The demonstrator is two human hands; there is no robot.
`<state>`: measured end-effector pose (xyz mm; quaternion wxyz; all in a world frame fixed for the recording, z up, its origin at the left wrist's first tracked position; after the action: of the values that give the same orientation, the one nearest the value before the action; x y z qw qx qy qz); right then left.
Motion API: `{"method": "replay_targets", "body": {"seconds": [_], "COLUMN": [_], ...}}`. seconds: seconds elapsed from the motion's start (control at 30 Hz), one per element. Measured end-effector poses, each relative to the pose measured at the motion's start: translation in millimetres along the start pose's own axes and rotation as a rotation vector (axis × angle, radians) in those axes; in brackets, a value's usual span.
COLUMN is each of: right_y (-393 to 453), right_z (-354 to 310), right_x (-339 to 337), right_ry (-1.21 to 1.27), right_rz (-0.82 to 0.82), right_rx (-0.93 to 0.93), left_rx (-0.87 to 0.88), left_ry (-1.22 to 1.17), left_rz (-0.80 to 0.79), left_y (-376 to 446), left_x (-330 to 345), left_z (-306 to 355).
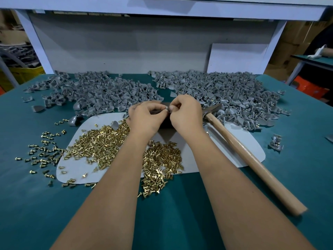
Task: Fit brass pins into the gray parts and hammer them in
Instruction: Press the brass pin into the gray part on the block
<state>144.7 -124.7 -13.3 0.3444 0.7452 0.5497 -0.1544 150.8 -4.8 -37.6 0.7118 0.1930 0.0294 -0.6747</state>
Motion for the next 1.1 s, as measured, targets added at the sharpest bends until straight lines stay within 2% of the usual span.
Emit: {"method": "replay_targets", "body": {"seconds": [0.17, 0.4, 0.83, 1.1], "right_y": [0, 3, 2, 1], "right_z": [6, 14, 12, 9], "right_x": [-4, -8, -6, -3], "right_ry": [0.039, 0.253, 0.257, 0.093], "right_rz": [-0.061, -0.068, -0.085, -0.049], "right_rx": [-0.082, 0.015, -0.031, -0.112], "left_rx": [0.009, -0.007, -0.018, -0.007], "left_ry": [0.135, 0.115, 0.165, 0.239], "left_rz": [0.049, 0.015, 0.019, 0.015], "left_y": [-3, -5, -5, -6], "left_x": [-2, -3, -2, -1], "left_z": [3, 5, 6, 7]}}
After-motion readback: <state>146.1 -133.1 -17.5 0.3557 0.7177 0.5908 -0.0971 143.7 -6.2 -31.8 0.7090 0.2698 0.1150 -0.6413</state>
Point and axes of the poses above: each hand's wrist, its own y-axis towards the middle knuckle, its own x-axis out of the palm, z = x × y, the point moved 2 cm from there along y, towards the middle knuckle, and after that the axes turned 6 degrees about -z, right-handed, at the moved point
